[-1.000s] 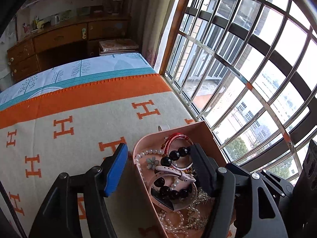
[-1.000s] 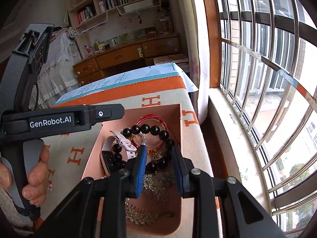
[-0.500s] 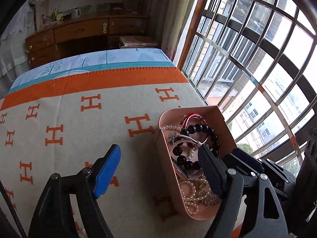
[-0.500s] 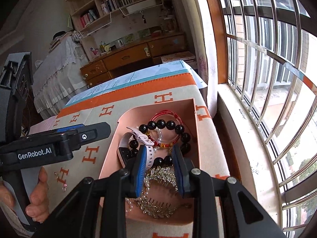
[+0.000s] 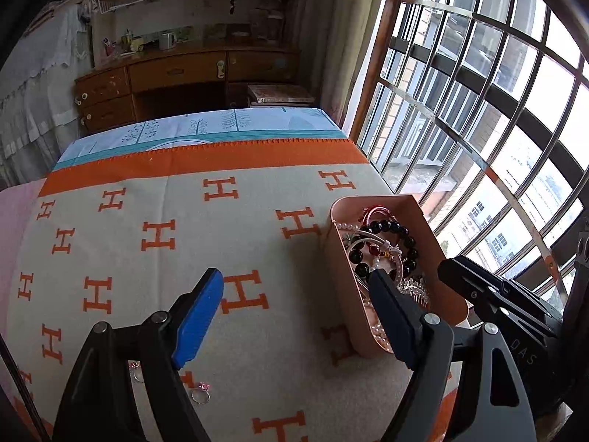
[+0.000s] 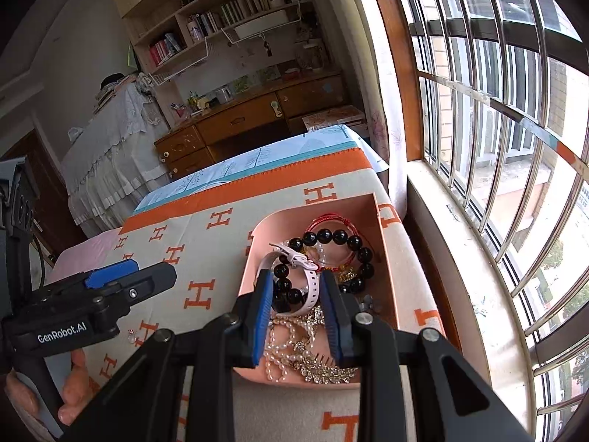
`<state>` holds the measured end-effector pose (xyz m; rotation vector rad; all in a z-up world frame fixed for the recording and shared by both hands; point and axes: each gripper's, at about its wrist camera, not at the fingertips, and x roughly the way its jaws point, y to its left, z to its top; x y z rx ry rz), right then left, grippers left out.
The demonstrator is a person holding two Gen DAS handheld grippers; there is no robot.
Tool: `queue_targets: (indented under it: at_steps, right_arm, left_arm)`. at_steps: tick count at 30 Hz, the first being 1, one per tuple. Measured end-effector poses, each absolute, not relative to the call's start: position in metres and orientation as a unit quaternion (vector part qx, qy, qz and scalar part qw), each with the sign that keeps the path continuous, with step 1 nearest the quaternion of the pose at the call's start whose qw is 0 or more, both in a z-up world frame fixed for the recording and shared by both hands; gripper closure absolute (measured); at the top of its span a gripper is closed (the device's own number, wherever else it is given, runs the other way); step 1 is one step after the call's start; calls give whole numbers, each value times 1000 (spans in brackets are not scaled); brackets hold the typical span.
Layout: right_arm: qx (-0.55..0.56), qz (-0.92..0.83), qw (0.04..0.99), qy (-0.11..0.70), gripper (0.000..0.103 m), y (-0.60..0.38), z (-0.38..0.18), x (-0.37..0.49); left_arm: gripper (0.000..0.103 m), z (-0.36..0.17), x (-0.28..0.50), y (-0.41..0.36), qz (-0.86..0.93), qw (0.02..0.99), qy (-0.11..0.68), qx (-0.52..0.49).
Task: Organize jewelry
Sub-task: 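Withdraw both open tools from the pink tray toward the two rings on the blanket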
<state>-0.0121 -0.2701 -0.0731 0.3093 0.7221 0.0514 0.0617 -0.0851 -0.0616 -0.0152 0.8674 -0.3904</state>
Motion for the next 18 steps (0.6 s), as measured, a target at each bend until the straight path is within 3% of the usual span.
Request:
queue_targets:
  at_steps: [18]
  right_arm:
    - [54,83,942,320,77,-174,-52,-27]
  left_arm:
    - [22,-44,14,28,-107,917,381,-58]
